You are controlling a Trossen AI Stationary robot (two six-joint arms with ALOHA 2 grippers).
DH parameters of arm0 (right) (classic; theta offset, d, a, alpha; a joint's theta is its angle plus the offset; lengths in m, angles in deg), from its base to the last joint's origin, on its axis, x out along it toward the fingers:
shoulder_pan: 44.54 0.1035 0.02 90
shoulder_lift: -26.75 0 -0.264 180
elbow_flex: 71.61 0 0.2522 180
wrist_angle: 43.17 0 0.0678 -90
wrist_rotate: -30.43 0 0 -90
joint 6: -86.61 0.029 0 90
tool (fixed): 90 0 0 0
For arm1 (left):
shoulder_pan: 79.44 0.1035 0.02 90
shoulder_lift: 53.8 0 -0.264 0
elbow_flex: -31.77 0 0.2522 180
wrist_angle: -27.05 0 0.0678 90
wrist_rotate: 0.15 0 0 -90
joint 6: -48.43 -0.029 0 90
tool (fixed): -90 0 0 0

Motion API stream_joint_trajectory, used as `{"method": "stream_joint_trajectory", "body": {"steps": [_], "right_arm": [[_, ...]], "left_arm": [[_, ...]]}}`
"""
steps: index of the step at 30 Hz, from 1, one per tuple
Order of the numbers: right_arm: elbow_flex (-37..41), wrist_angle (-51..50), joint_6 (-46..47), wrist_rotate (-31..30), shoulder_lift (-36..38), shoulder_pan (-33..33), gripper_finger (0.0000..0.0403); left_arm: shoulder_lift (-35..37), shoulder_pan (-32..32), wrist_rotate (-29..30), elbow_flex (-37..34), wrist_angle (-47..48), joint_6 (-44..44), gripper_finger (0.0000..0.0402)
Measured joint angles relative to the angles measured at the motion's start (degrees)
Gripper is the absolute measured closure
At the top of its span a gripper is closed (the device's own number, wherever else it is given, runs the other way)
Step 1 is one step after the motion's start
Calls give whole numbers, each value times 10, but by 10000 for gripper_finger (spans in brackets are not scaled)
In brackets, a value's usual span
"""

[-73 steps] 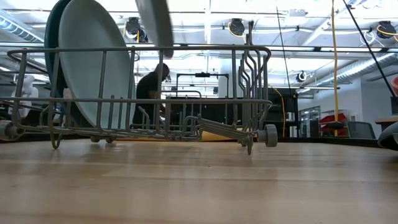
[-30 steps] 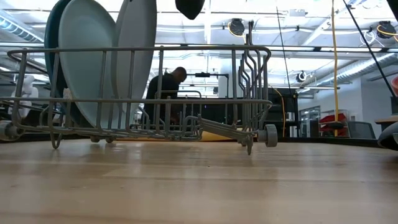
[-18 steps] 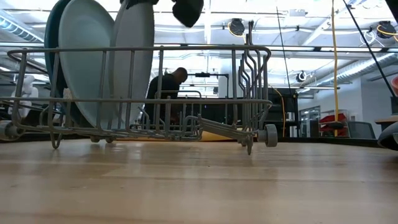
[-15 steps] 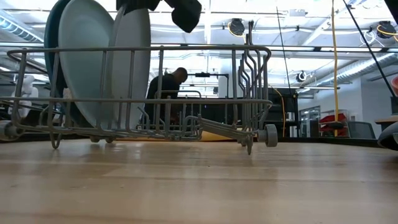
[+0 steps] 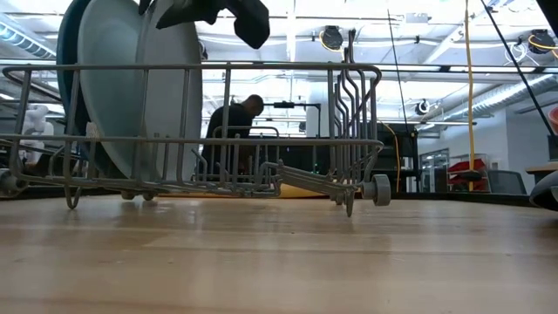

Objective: Sort dishes
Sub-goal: Put the gray plate in the dish rack, then put the orange plate in the dish rack

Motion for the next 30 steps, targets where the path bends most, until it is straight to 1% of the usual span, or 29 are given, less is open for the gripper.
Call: {"method": "stream_joint_trajectory", "body": {"steps": [2,6,10,14,20,23,24,27,30], "right_arm": [[0,0,-1,1,0,0,303],[0,7,-15,25,0,-2,263],[0,42,-53,55,0,-4,225],[0,65,-87,58,0,-5,203],[0,64,-135,57,0,0,199],[1,57,-186,56,5,11,201],[1,55,-205,57,11,17,201],[1,40,-269,57,34,40,201],[1,-10,-319,56,65,68,201]], "left_arm": [[0,0,0,0,0,0,322],[0,0,0,0,0,0,322],[0,0,0,0,0,0,322],[0,0,0,0,0,0,322],[-2,0,-5,0,11,-6,322],[-11,-5,-41,0,24,-75,322],[-16,-9,-47,-1,24,-89,322],[-28,-16,-51,-4,23,-95,322],[-40,-20,-61,-9,23,-93,322]]}}
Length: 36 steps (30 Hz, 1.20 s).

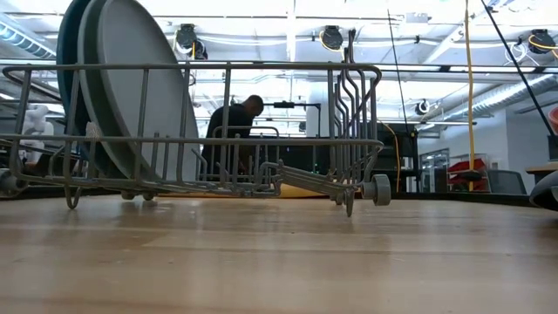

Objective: Sort dishes
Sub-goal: Put the orange plate in the dish rack

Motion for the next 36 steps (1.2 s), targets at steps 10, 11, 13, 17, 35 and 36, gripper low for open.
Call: {"method": "stream_joint_trajectory", "body": {"steps": [10,11,13,17,35,36], "right_arm": [[-1,-406,163,6,129,145,202],[-1,-456,205,16,138,158,202],[-1,-565,284,43,152,186,202],[-1,-770,470,114,158,220,202],[177,-781,547,334,165,222,221],[181,-786,546,353,165,222,222]], "left_arm": [[-69,1,-2,-7,-28,3,322],[-78,2,-2,-7,-32,3,322],[-94,2,4,-7,-34,3,322],[-118,8,37,-7,-35,1,322],[-124,14,16,-8,-50,33,322],[-124,13,16,-8,-51,33,322]]}}
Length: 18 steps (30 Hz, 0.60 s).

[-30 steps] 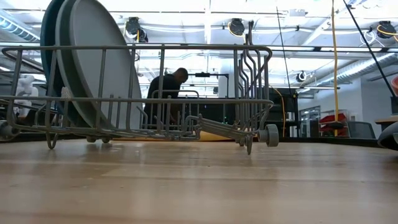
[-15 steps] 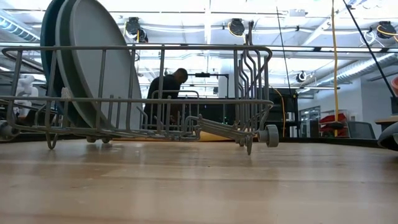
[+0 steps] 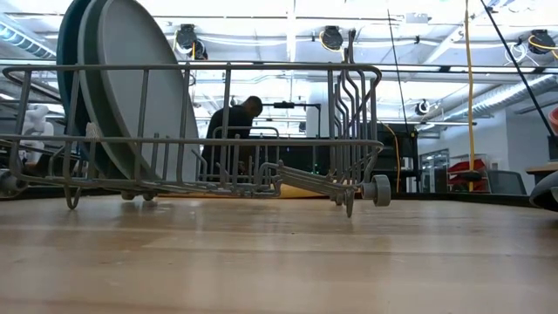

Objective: Sort dishes
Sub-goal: Put the orange plate in the dish rack

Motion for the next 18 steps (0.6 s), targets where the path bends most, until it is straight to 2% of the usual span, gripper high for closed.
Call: {"method": "stream_joint_trajectory", "body": {"steps": [2,8,14,18], "right_arm": [[8,1,-30,23,1,3,225],[8,2,-76,19,1,7,232],[8,2,-125,-93,1,3,232],[8,2,-210,-112,1,-14,232]], "left_arm": [[0,-3,1,0,0,0,322],[0,-3,4,0,0,0,322],[0,6,6,0,1,-5,322],[0,15,6,0,1,-5,322]]}}
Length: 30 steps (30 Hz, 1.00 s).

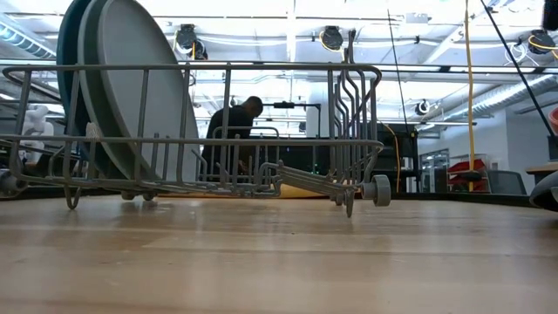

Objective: Sort dishes
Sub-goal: Put the orange plate in the dish rack

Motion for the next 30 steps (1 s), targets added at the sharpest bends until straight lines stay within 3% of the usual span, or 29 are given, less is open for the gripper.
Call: {"method": "stream_joint_trajectory", "body": {"steps": [13,21,30], "right_arm": [[0,18,-150,22,0,-59,232],[0,29,-182,78,-22,-76,232],[0,35,-235,93,-65,-78,232]], "left_arm": [[0,11,-7,0,0,3,322],[0,11,-33,0,0,5,322],[0,11,-33,0,0,19,322]]}}
